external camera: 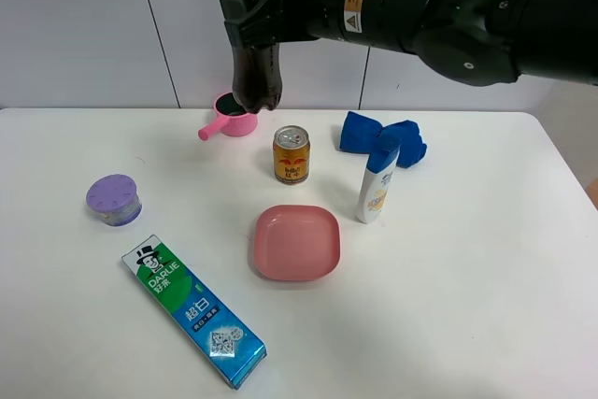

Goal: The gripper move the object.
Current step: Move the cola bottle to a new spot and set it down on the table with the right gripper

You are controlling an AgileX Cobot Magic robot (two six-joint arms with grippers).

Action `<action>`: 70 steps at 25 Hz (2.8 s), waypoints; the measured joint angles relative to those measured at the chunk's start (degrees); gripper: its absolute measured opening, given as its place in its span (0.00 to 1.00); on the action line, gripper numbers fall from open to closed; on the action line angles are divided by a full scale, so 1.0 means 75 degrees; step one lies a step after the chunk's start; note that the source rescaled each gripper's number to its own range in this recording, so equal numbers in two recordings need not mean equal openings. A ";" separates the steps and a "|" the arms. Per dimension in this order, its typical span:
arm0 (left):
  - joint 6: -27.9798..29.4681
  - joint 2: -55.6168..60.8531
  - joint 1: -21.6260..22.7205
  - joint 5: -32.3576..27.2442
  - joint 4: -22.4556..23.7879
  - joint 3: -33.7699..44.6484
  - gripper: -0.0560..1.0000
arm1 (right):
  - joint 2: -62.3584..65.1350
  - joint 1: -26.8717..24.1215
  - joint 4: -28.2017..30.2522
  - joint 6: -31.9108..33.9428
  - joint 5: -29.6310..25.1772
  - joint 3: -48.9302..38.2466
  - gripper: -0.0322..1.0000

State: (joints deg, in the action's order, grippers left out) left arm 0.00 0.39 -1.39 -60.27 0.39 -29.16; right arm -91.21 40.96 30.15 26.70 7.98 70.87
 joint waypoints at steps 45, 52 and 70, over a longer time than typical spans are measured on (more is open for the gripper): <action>0.0000 0.0000 0.0000 0.0000 0.0000 0.0000 1.00 | -0.3937 0.0954 -0.3291 -0.3181 0.2766 0.0076 0.03; 0.0000 0.0000 0.0000 0.0000 0.0000 0.0000 1.00 | -0.4257 0.0958 -0.3280 -0.3125 0.3037 0.0084 0.03; 0.0000 0.0000 0.0000 0.0000 0.0000 0.0000 1.00 | -0.4413 0.1031 -0.3311 -0.3125 0.3616 0.0108 0.17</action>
State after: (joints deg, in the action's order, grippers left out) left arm 0.00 0.39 -1.39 -60.27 0.39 -29.16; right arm -124.31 48.69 5.31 3.26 35.10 71.68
